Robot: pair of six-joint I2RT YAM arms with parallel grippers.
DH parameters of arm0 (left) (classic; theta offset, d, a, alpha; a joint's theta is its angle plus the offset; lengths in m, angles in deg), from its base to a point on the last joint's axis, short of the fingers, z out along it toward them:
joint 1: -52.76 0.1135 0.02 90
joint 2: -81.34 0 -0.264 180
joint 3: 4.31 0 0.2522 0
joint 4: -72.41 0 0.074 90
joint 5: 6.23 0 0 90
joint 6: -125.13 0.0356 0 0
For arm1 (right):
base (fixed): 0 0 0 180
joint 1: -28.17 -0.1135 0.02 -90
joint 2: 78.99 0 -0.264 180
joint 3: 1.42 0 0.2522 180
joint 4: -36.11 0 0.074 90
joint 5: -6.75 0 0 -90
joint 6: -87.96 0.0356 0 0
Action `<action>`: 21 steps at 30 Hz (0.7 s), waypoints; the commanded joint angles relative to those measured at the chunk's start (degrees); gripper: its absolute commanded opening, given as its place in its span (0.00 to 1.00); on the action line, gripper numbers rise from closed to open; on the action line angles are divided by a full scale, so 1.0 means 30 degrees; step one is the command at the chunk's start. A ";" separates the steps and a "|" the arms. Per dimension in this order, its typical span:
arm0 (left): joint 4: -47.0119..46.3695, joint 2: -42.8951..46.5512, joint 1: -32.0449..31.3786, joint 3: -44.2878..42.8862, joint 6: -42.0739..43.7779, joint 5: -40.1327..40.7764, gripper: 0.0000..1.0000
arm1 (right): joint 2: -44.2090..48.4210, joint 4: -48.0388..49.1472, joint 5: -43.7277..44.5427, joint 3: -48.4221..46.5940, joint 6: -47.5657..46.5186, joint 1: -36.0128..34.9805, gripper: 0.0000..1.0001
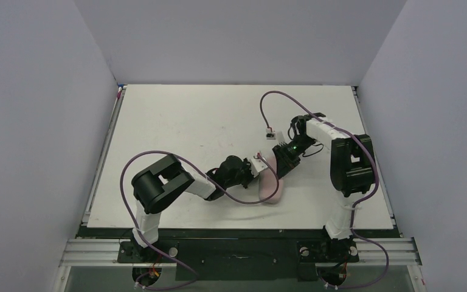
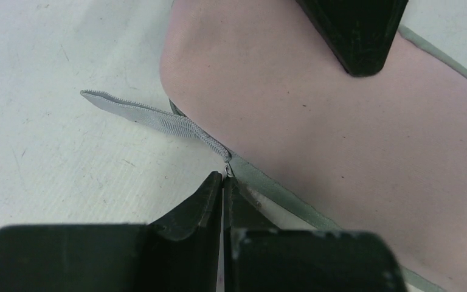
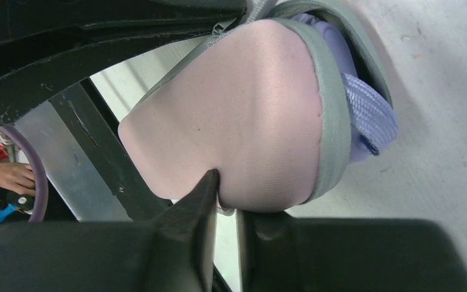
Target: Open the umbrella
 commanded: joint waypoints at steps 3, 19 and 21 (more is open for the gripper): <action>-0.0635 0.1257 0.0827 0.0232 0.0509 0.1164 0.17 | 0.0513 -0.1283 -0.0670 -0.0004 0.0463 0.0798 0.39; 0.5396 0.7631 0.2600 0.1795 -0.3112 0.0207 0.66 | 0.1967 -0.1134 -0.5942 0.0370 0.2351 0.0754 0.56; 0.6033 0.8403 0.2753 0.1954 -0.3726 0.0217 0.67 | 0.2082 -0.0978 -0.6106 0.0127 0.2527 0.0633 0.56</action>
